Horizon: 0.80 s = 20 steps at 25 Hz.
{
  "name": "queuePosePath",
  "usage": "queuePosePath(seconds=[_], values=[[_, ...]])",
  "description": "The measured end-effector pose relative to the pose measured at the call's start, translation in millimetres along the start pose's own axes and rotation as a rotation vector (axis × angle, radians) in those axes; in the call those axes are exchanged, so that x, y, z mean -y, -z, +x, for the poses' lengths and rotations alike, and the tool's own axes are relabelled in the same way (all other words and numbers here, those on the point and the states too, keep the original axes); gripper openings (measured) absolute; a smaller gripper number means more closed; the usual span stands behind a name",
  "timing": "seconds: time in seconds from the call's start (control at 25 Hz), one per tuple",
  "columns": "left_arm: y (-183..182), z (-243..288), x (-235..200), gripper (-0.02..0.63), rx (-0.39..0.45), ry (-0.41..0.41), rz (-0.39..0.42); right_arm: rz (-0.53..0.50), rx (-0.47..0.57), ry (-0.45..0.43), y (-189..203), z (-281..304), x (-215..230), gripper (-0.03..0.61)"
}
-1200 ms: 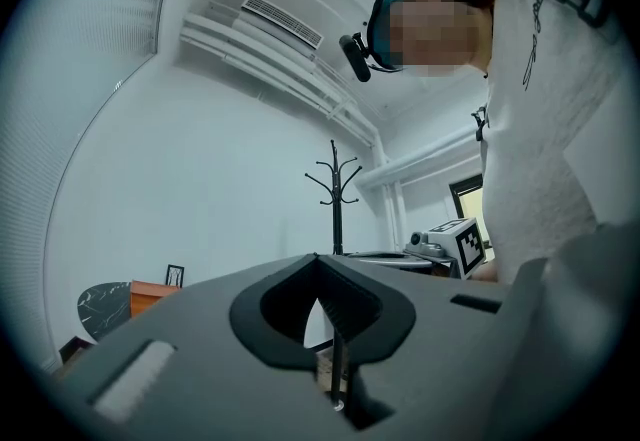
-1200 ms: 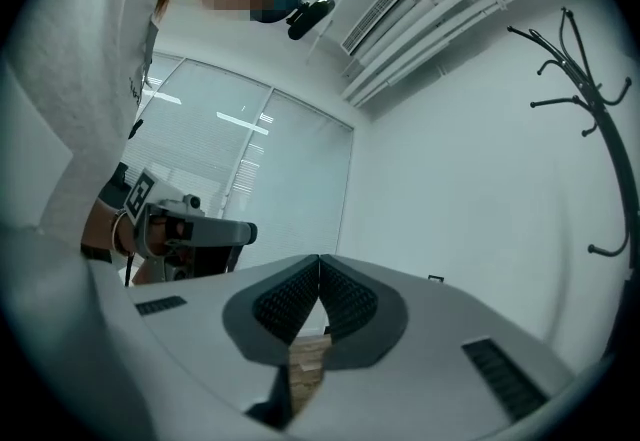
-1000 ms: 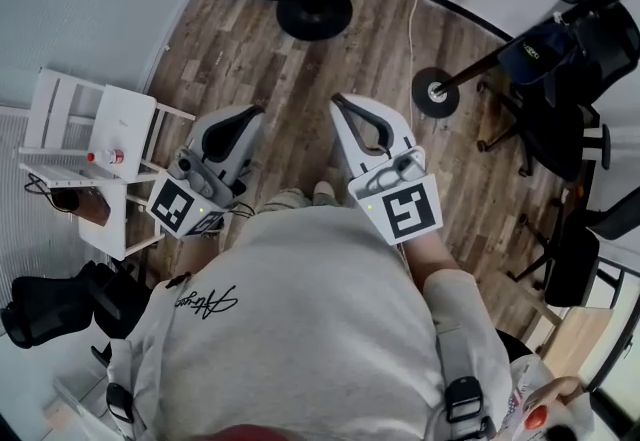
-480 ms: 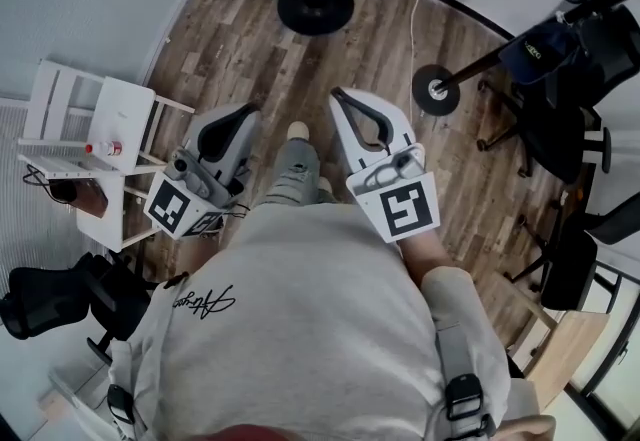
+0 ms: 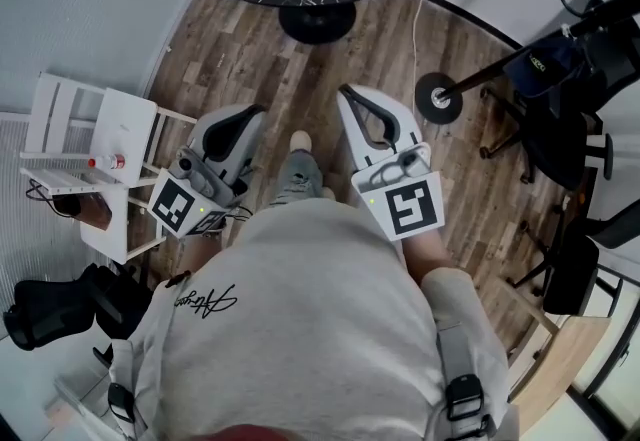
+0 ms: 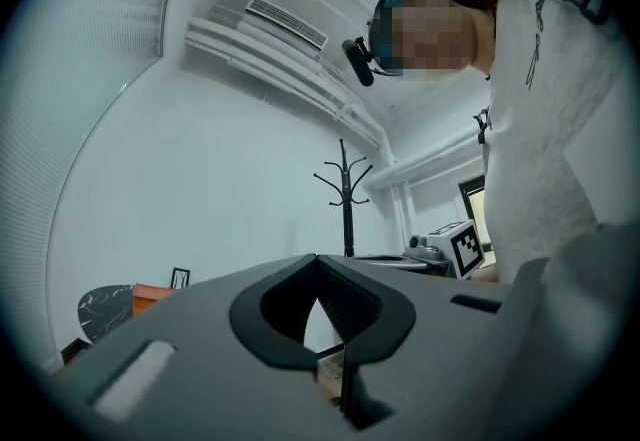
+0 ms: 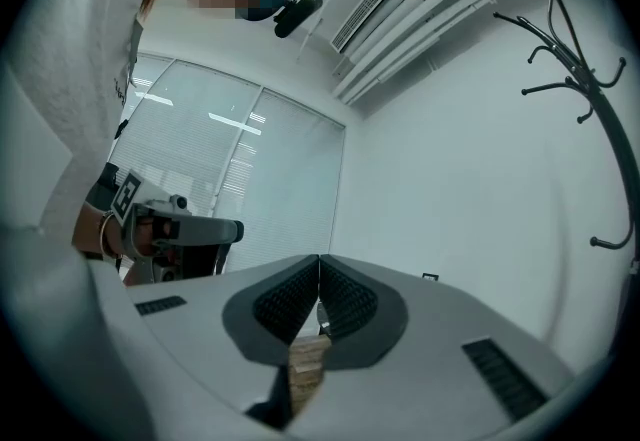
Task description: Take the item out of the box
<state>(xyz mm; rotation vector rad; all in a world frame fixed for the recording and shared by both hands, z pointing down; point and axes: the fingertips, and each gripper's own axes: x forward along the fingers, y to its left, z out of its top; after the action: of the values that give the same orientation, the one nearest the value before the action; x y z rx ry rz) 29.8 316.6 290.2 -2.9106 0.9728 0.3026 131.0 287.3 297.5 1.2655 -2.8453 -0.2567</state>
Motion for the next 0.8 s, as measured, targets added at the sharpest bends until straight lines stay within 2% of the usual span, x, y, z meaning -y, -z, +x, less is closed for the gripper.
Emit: queuePosePath(seconds=[0.8], values=[[9.9, 40.2, -87.2, 0.002, -0.008, 0.041, -0.025, 0.018, -0.029, 0.016, 17.5, 80.2, 40.5, 0.009]])
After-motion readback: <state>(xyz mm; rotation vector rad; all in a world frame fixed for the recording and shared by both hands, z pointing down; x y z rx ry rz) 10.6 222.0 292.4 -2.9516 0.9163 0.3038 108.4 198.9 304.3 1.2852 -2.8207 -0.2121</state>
